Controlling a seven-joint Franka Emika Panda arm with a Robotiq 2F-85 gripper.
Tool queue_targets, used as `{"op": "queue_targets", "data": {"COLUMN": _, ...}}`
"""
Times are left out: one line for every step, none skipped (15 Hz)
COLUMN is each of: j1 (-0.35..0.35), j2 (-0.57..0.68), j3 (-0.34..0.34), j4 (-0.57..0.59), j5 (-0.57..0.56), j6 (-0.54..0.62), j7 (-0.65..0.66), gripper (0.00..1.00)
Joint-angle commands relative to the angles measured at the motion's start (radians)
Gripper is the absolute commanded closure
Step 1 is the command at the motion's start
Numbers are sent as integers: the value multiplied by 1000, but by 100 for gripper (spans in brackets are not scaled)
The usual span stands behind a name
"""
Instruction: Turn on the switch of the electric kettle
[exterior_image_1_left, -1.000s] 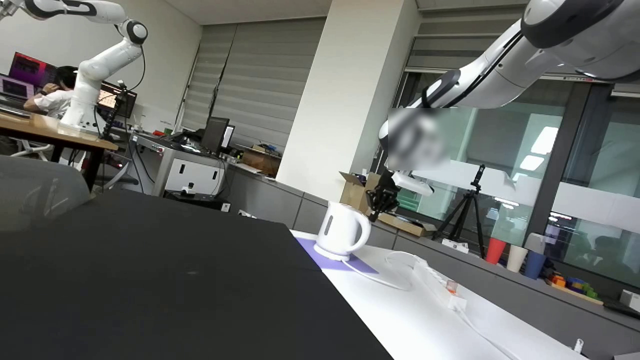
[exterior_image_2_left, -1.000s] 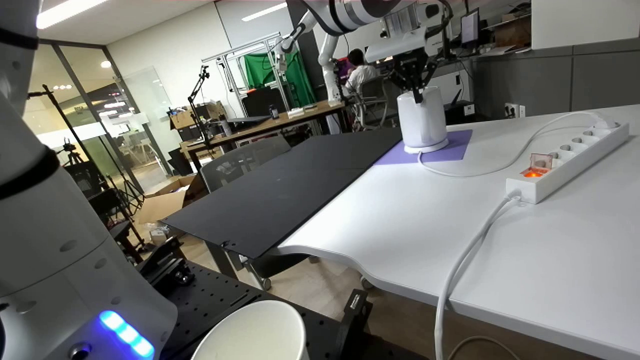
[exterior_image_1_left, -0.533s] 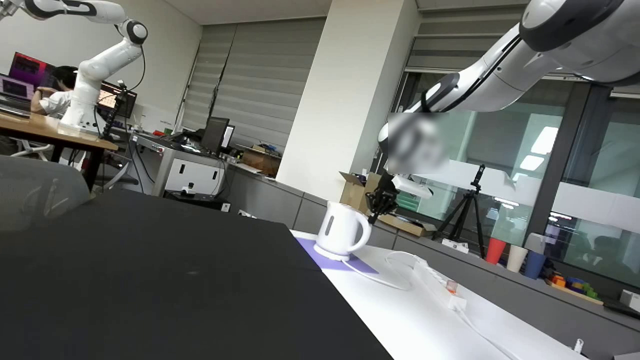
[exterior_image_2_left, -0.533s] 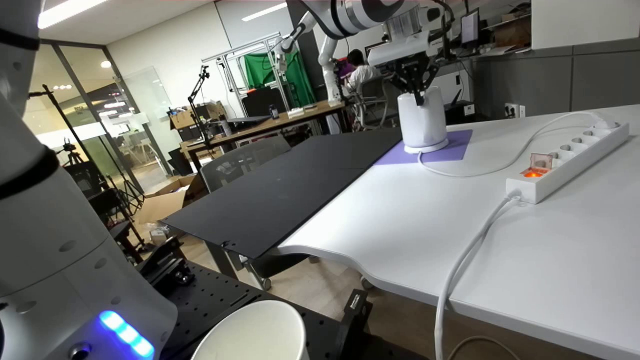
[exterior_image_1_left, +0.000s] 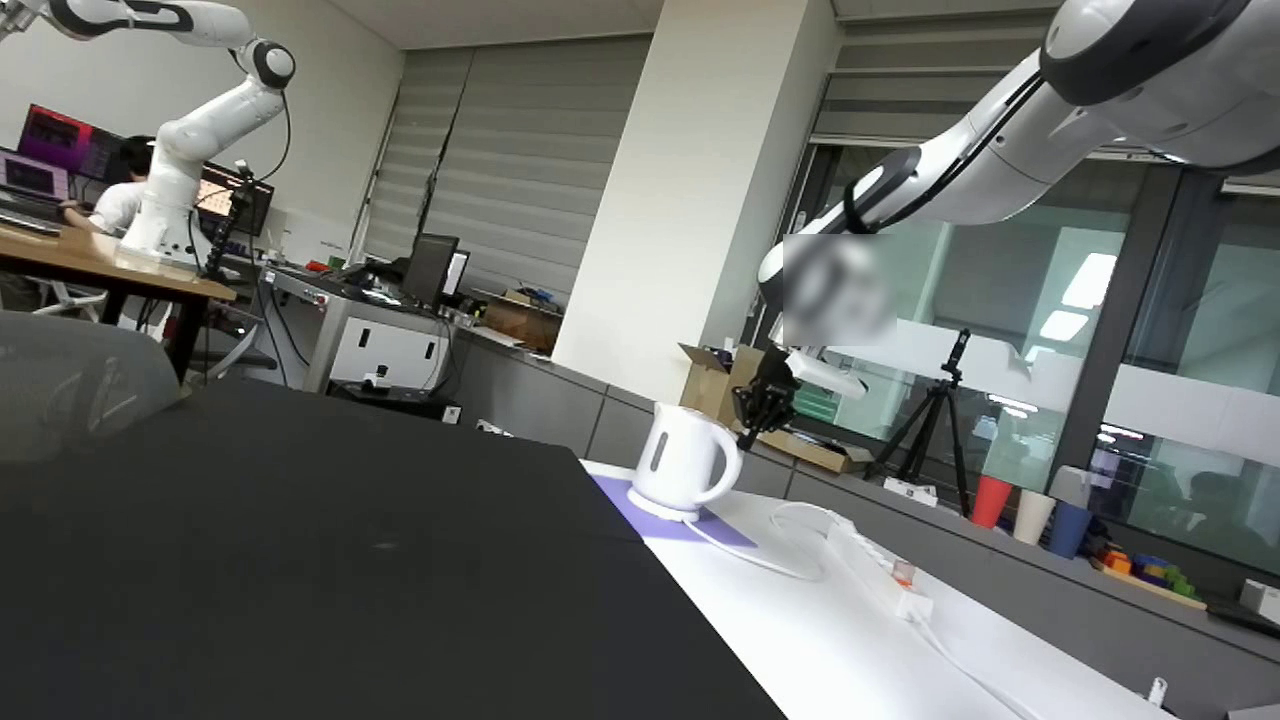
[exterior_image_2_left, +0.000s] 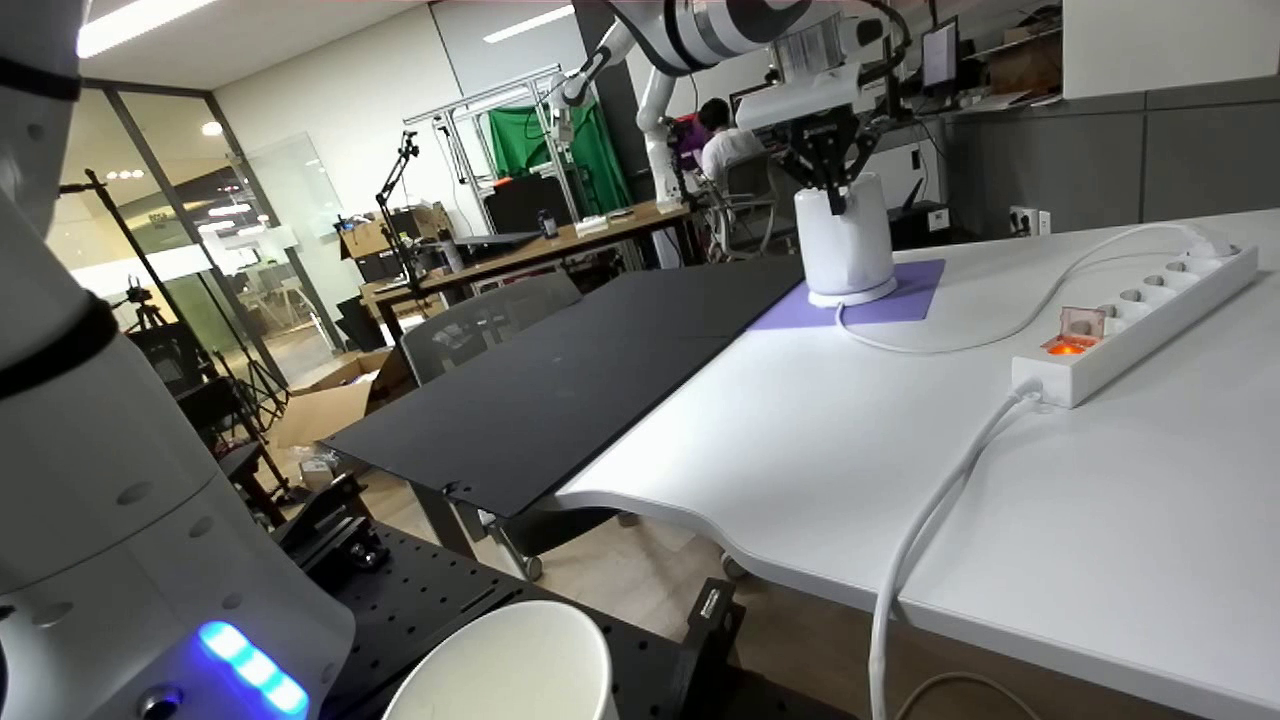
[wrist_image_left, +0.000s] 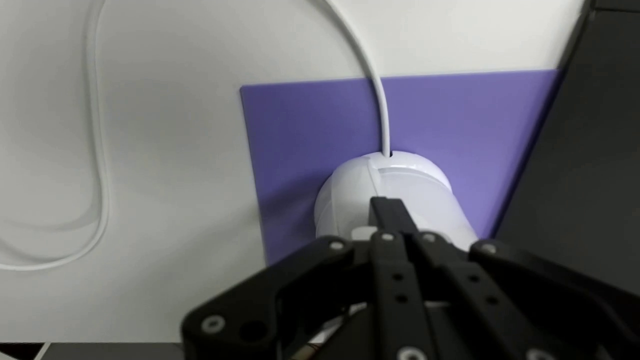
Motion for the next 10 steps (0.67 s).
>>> {"op": "queue_targets", "data": {"j1": 4, "j2": 2, "j3": -2, "j4": 58, "j5": 8, "j6": -76, "j7": 24, "gripper": 100}}
{"op": "queue_targets", "data": {"j1": 5, "j2": 1, "j3": -2, "j4": 64, "j5": 9, "j6": -79, "j7": 22, "gripper": 100}}
{"op": "queue_targets", "data": {"j1": 7, "j2": 1, "j3": -4, "j4": 68, "j5": 7, "j6": -74, "j7": 21, "gripper": 100}}
{"op": "queue_targets", "data": {"j1": 6, "j2": 3, "j3": -3, "j4": 73, "j5": 8, "j6": -65, "j7": 19, "gripper": 100}}
{"op": "queue_targets", "data": {"j1": 4, "j2": 5, "j3": -1, "j4": 75, "j5": 10, "j6": -50, "j7": 13, "gripper": 100}}
{"op": "queue_targets", "data": {"j1": 3, "j2": 9, "j3": -1, "j4": 78, "j5": 11, "j6": -41, "j7": 12, "gripper": 100}}
{"op": "queue_targets", "data": {"j1": 3, "j2": 12, "j3": -1, "j4": 82, "j5": 10, "j6": -40, "j7": 12, "gripper": 100}}
{"op": "queue_targets", "data": {"j1": 2, "j2": 15, "j3": -1, "j4": 85, "j5": 11, "j6": -43, "j7": 13, "gripper": 100}}
{"op": "queue_targets", "data": {"j1": 2, "j2": 17, "j3": -1, "j4": 87, "j5": 11, "j6": -46, "j7": 13, "gripper": 100}}
{"op": "queue_targets", "data": {"j1": 2, "j2": 18, "j3": -2, "j4": 87, "j5": 10, "j6": -46, "j7": 14, "gripper": 100}}
